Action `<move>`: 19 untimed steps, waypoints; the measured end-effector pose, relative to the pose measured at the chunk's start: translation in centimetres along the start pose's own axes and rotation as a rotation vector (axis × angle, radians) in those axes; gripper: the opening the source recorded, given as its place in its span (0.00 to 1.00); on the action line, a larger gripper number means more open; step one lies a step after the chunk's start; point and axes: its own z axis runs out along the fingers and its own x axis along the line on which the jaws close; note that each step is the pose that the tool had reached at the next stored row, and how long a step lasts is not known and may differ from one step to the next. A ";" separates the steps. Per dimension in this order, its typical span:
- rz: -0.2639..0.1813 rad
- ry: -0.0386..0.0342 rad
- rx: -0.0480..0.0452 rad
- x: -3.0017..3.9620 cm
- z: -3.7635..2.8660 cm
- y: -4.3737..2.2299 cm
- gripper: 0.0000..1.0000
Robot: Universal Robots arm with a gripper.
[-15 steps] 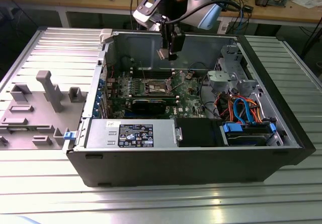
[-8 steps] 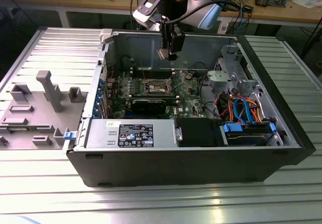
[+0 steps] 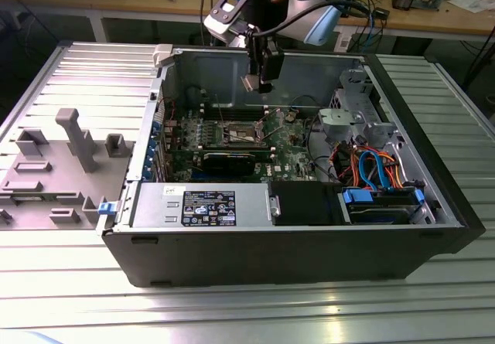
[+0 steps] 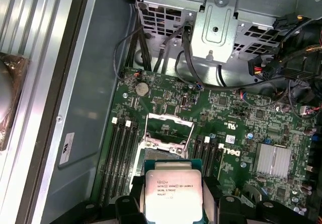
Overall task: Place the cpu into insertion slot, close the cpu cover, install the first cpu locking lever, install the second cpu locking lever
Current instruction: 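Place the cpu into insertion slot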
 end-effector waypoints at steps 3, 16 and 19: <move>0.003 -0.0002 0.0000 0.00 0.00 0.00 0.54; 0.013 -0.0010 -0.0001 0.00 0.02 0.00 0.54; 0.014 -0.0011 -0.0001 0.00 0.02 0.00 0.54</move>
